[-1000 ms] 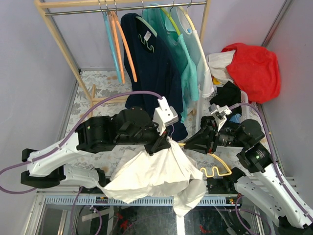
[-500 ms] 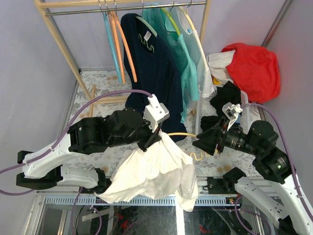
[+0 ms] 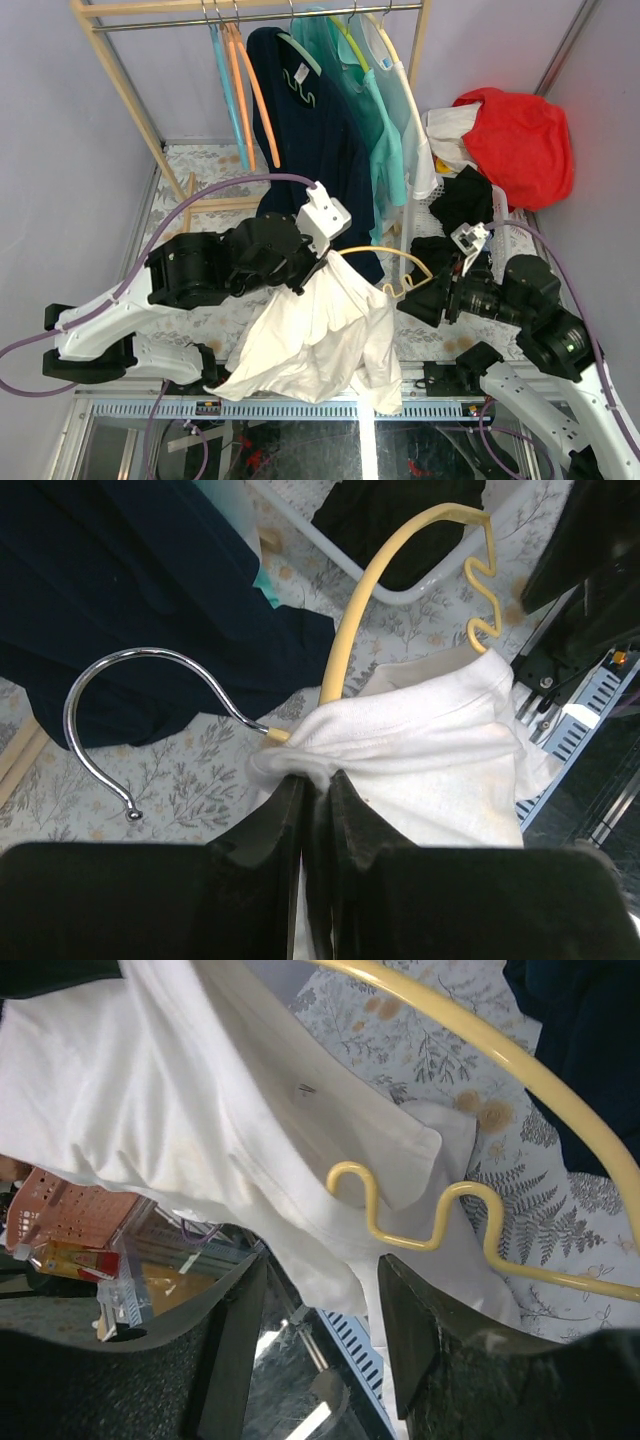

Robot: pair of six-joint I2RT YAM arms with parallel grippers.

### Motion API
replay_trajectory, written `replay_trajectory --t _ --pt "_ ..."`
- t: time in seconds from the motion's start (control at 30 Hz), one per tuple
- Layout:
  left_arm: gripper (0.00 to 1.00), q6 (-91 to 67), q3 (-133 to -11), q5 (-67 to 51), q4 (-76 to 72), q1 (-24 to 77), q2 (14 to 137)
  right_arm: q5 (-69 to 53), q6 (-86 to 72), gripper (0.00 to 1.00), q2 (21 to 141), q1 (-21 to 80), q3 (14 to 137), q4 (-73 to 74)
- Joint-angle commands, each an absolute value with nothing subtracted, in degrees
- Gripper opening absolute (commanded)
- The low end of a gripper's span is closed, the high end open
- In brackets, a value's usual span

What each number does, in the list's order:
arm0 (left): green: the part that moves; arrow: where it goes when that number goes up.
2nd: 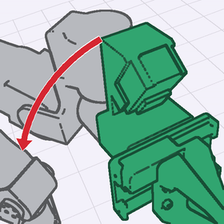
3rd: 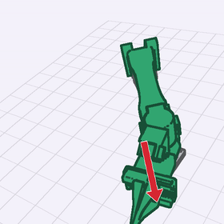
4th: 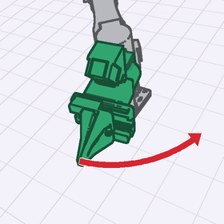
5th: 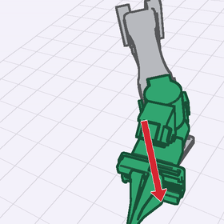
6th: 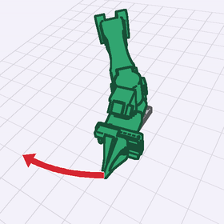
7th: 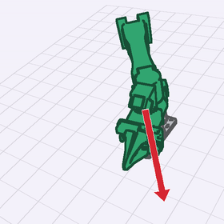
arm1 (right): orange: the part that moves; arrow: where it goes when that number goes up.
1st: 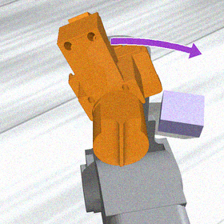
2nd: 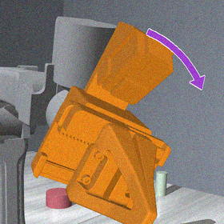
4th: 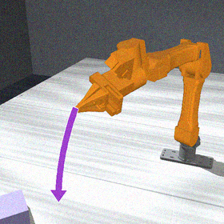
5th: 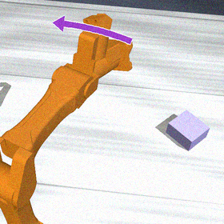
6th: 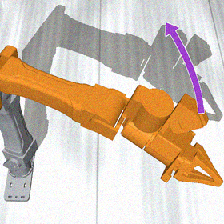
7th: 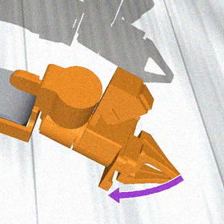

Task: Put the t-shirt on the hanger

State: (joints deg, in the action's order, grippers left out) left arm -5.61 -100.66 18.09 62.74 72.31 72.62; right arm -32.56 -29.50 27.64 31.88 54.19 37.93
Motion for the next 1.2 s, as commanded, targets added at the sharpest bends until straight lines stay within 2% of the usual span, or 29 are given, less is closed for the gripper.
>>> replay_trajectory --t 0.0,0.27,0.5,0.8,1.17 --pt "0.0 -2.9 -104.71 16.77 59.38 72.12 72.5 -33.94 -35.14 0.55 29.74 31.91 52.49 32.17" --pt "0.0 -2.16 -105.4 17.36 60.24 72.11 72.45 -39.36 -31.73 0.59 29.85 31.93 58.62 28.37" --pt "0.0 -3.6 -98.26 17.53 57.24 72.14 65.16 -43.97 -35.29 0.6 34.94 31.95 59.62 17.65" --pt "0.0 -2.73 -100.32 15.55 58.45 72.15 64.78 -51.73 -42.46 0.6 41.92 31.9 58.75 5.78" --pt "0.0 -0.67 -104.21 9.21 59.99 72.09 69.55 -52.45 -33.62 0.57 45.51 31.91 63.7 17.34"
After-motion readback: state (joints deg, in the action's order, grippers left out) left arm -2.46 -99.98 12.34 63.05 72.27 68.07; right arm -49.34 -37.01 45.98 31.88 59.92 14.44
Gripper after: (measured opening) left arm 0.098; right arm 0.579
